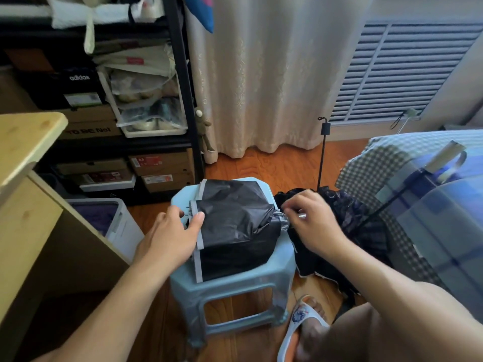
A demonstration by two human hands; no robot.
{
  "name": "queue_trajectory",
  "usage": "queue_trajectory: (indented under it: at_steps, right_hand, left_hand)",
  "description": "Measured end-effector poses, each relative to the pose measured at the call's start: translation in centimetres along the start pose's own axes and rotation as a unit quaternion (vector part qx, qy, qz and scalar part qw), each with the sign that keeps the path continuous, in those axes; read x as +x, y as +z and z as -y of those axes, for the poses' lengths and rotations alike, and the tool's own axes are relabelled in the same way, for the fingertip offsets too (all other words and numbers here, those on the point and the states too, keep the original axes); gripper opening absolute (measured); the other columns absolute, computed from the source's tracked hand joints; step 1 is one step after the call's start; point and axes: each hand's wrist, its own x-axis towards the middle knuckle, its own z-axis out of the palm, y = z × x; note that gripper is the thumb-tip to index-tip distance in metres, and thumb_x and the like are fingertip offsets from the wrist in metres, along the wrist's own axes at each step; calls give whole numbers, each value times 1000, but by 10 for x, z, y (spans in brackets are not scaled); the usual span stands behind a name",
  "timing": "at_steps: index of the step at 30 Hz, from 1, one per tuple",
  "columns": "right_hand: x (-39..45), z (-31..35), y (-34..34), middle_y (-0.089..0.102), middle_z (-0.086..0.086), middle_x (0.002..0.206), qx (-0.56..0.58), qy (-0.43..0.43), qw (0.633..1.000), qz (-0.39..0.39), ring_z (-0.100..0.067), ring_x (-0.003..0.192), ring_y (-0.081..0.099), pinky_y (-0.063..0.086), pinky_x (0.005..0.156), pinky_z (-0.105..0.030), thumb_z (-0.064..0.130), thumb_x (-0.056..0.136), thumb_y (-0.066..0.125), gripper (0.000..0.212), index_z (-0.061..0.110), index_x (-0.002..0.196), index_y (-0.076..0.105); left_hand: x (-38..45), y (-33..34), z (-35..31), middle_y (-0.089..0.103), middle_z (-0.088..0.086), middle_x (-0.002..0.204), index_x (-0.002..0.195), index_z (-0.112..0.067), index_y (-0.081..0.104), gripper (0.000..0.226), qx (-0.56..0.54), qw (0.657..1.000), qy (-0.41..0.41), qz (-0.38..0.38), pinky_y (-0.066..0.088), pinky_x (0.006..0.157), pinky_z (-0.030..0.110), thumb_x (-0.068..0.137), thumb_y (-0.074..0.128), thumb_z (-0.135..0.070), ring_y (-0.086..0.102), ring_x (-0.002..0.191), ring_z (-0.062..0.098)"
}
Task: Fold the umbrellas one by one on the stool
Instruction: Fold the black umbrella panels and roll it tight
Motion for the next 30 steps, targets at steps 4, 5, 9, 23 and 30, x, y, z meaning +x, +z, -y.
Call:
queue_trajectory:
  at_steps: [4, 5, 9, 23, 30]
  right_hand:
    - [-10, 13, 15, 60, 7, 108, 15, 8, 998, 64, -14, 110, 49, 38, 94, -26, 15, 93, 74, 19, 22, 110, 78]
    - [-8, 13, 16, 60, 7, 110, 25, 16, 998, 63, -14, 111, 48, 36, 95, -25, 15, 92, 74, 22, 22, 112, 78]
    - [2, 16, 19, 58, 4, 115, 75, 78, 992, 70, -18, 116, 47, 36, 99, -27, 15, 92, 75, 31, 24, 121, 75]
    - [1, 24, 14, 60, 9, 115, 158, 72, 984, 32, -18, 117, 53, 43, 106, -37, 14, 86, 81, 36, 38, 110, 70]
    - [31, 35, -5, 64, 4, 118, -30, 53, 993, 103, -22, 113, 48, 38, 94, -34, 37, 96, 70, 21, 25, 111, 78]
  left_hand:
    - [-27, -11, -12, 46, -7, 101, 94, -30, 39, 48, 3, 999, 39, -20, 51, 78, 41, 87, 49, -76, 54, 91, 18]
    - [-35, -12, -14, 43, -9, 101, 96, -31, 37, 51, 27, 999, 44, -2, 51, 77, 40, 83, 55, -77, 53, 93, 17]
    - [-51, -7, -14, 37, -7, 119, 115, -38, 27, 67, 161, 981, 98, 52, 49, 91, 34, 77, 71, -71, 47, 112, 16]
    - [-24, -13, -29, 57, -9, 98, 104, -38, 72, 23, -212, 944, 199, -156, 39, 75, 5, 98, 66, -16, 57, 90, 0]
    - [-18, -19, -43, 73, -21, 101, 102, -37, 75, 24, -322, 915, 198, -143, 50, 85, 12, 101, 61, -17, 65, 99, -7]
